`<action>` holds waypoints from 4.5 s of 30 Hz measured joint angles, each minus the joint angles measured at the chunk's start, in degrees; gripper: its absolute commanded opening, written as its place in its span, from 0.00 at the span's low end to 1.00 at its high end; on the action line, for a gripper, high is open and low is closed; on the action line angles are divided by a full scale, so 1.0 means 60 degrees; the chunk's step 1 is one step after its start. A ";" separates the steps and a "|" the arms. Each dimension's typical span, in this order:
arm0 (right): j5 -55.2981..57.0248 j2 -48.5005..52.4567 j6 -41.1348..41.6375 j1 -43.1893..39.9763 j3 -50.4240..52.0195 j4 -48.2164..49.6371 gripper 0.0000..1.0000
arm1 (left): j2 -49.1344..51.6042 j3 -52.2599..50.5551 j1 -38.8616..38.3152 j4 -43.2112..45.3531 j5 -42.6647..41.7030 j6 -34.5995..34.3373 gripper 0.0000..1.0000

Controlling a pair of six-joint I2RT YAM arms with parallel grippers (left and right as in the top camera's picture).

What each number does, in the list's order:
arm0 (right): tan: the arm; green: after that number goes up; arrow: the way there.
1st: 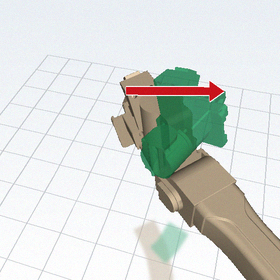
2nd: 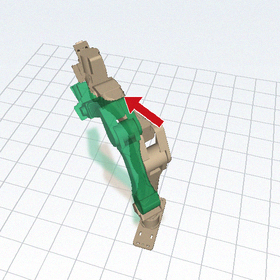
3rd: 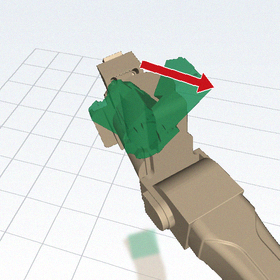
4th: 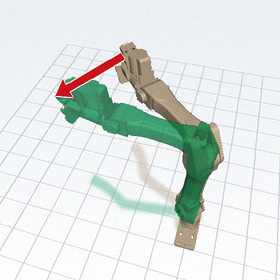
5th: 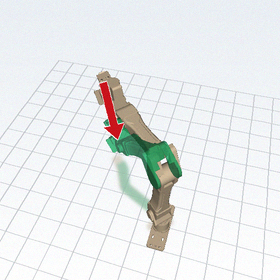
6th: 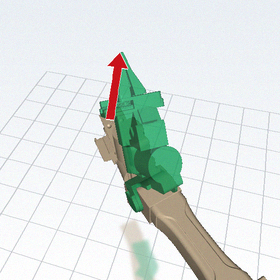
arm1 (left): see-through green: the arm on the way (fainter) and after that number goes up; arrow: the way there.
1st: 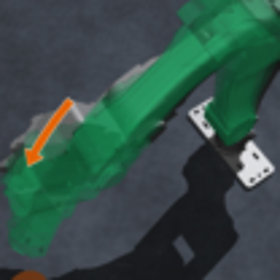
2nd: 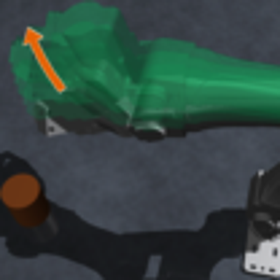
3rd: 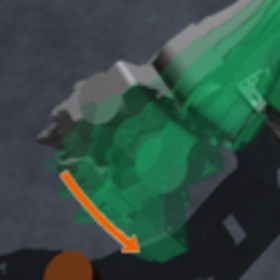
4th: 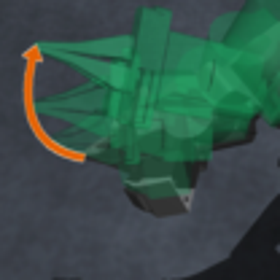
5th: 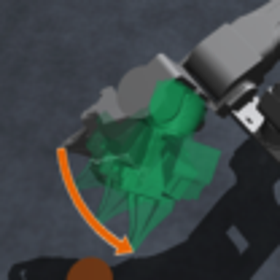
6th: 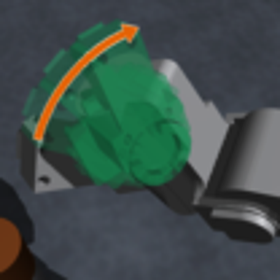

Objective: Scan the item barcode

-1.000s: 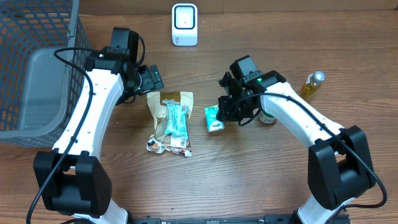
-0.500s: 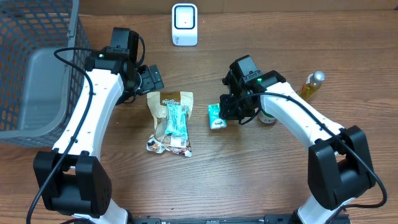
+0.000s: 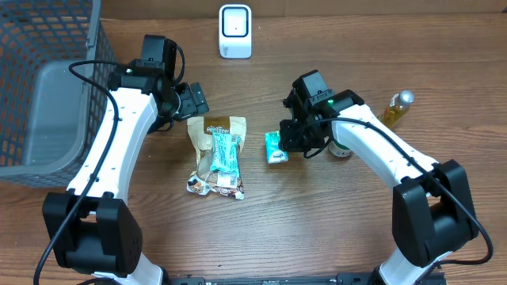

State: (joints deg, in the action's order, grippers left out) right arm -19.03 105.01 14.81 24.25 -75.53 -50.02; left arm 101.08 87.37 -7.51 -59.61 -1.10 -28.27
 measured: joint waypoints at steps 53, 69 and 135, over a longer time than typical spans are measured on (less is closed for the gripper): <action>0.4521 0.2018 -0.1789 0.0000 -0.7344 -0.0189 0.19 | 0.0000 0.0000 0.0000 0.0000 0.0000 -0.0004 1.00; 0.1996 0.4892 0.1490 -0.1650 -0.7340 -0.0080 0.30 | 0.0000 0.0000 0.0000 0.0004 0.0000 0.0000 1.00; 0.8320 0.7173 -0.4127 0.1049 -0.8717 0.7016 0.04 | 0.0000 0.0000 0.0000 0.0004 0.0000 -0.0004 1.00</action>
State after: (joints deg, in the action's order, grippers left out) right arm 30.89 148.05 -9.96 30.55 -127.83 -7.92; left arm 101.08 87.37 -7.51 -59.59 -1.10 -28.29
